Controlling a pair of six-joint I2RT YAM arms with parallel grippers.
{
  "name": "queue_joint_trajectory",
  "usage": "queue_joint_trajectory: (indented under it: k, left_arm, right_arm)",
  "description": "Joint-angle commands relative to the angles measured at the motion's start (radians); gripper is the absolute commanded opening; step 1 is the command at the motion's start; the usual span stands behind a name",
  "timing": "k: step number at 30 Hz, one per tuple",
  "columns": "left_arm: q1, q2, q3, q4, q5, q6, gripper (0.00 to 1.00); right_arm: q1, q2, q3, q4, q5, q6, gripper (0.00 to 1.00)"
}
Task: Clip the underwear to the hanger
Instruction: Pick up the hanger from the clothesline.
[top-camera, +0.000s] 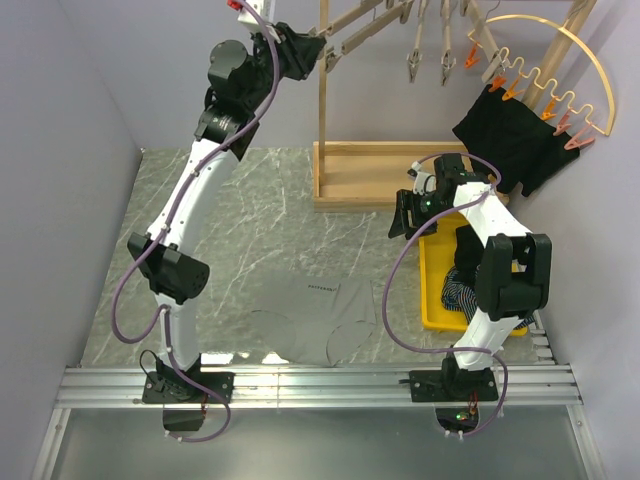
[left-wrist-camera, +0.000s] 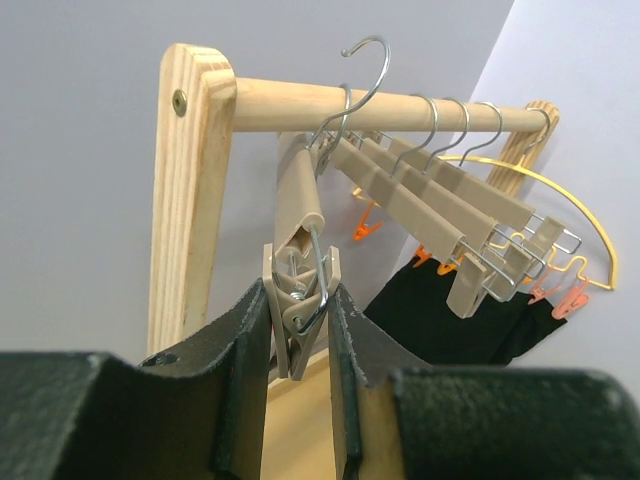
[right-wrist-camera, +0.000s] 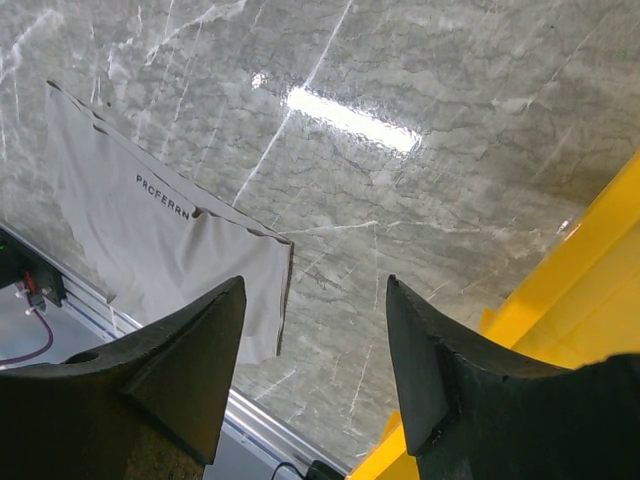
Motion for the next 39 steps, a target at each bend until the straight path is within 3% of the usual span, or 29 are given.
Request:
queue_joint_trajectory:
  k: [1, 15, 30, 39]
  left_arm:
    - [-0.004, -0.104, 0.027, 0.073, -0.030, 0.025, 0.00]
    - [0.002, -0.189, -0.045, 0.037, -0.035, 0.054, 0.00]
    - [0.058, -0.403, -0.369, 0.002, -0.035, 0.143, 0.00]
    - [0.122, -0.485, -0.461, -0.071, 0.014, 0.105, 0.00]
  right_arm:
    - [-0.008, 0.001, 0.004, 0.019, -0.014, -0.003, 0.66]
    - [-0.008, 0.009, 0.015, 0.013, -0.023, -0.003, 0.65]
    - [-0.008, 0.020, 0.026, 0.000, -0.066, -0.020, 0.64]
    - [-0.010, 0.029, 0.054, -0.021, -0.089, -0.035, 0.64]
